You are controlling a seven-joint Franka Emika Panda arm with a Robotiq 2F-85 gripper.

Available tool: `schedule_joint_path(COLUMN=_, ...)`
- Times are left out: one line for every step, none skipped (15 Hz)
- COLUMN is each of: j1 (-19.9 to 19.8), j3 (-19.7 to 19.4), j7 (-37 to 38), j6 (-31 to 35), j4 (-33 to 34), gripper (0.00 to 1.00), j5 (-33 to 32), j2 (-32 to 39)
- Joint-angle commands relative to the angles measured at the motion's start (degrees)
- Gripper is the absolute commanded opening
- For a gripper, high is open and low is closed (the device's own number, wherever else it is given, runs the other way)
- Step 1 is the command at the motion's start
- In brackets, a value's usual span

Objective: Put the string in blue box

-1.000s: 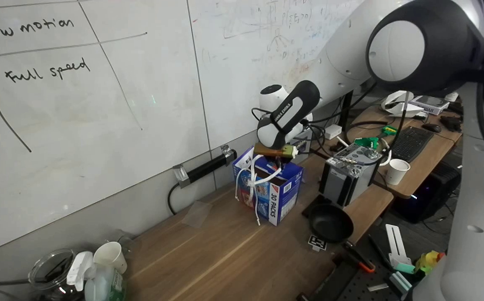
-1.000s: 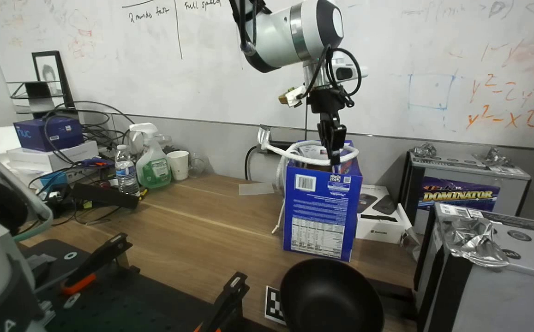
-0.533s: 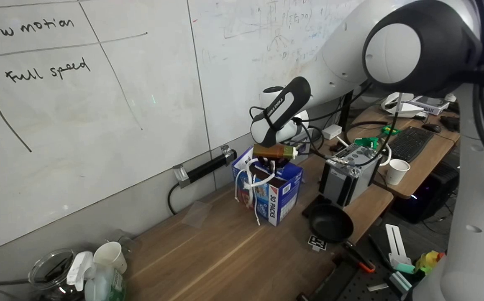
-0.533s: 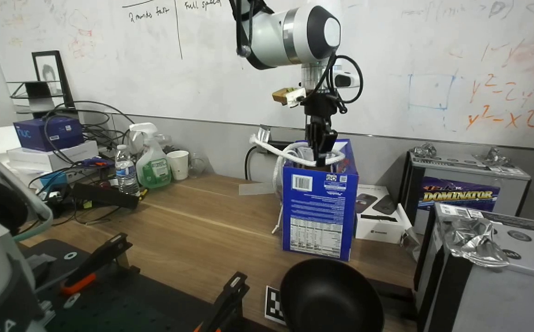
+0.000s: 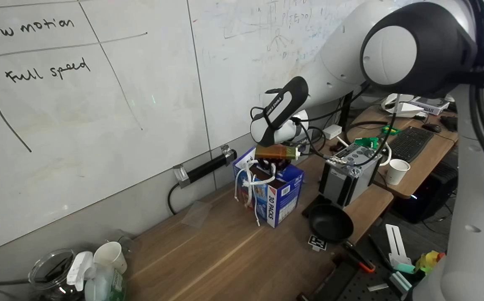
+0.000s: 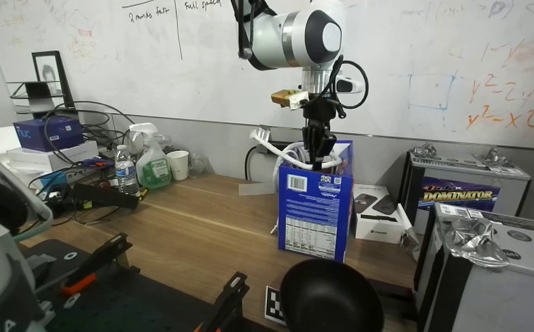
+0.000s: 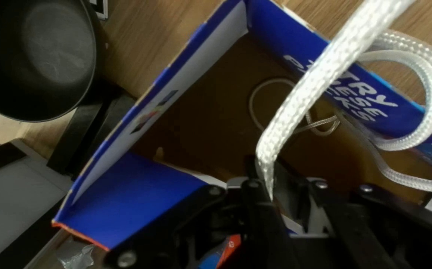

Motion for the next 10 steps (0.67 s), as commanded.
schedule_joint_path(j1=1.2, j3=-1.6, j7=-1.6, j6=-1.9, j4=1.4, gripper=0.47, j5=0.4, j2=0.1)
schedule_joint_path(j1=1.3, j3=-1.8, j7=-1.6, j6=-2.1, j4=1.3, gripper=0.53, j5=0.3, j2=-0.1)
schedule_joint_path(j1=1.4, j3=-2.0, j7=-1.5, j6=-2.3, j4=1.3, gripper=0.61, j5=0.2, j2=-0.4)
schedule_joint_path(j1=1.5, j3=-2.2, j7=-1.3, j6=-2.5, j4=1.3, gripper=0.69, j5=0.0, j2=-0.8)
schedule_joint_path(j1=1.8, j3=-2.4, j7=-1.0, j6=-2.7, j4=1.2, gripper=0.76, j5=-0.3, j2=-1.3)
schedule_joint_path(j1=2.1, j3=-2.7, j7=-0.7, j6=-2.9, j4=1.1, gripper=0.84, j5=-0.7, j2=-2.0)
schedule_joint_path(j1=2.5, j3=-3.0, j7=-0.3, j6=-2.9, j4=1.0, gripper=0.91, j5=-1.2, j2=-2.7)
schedule_joint_path(j1=2.8, j3=-3.2, j7=-0.1, j6=-3.0, j4=1.0, gripper=0.98, j5=-1.5, j2=-3.4)
schedule_joint_path(j1=3.2, j3=-3.2, j7=0.0, j6=-3.0, j4=0.7, gripper=1.0, j5=-1.9, j2=-4.4)
schedule_joint_path(j1=3.7, j3=-3.0, j7=-0.2, j6=-2.8, j4=0.1, gripper=1.0, j5=-2.1, j2=-5.7)
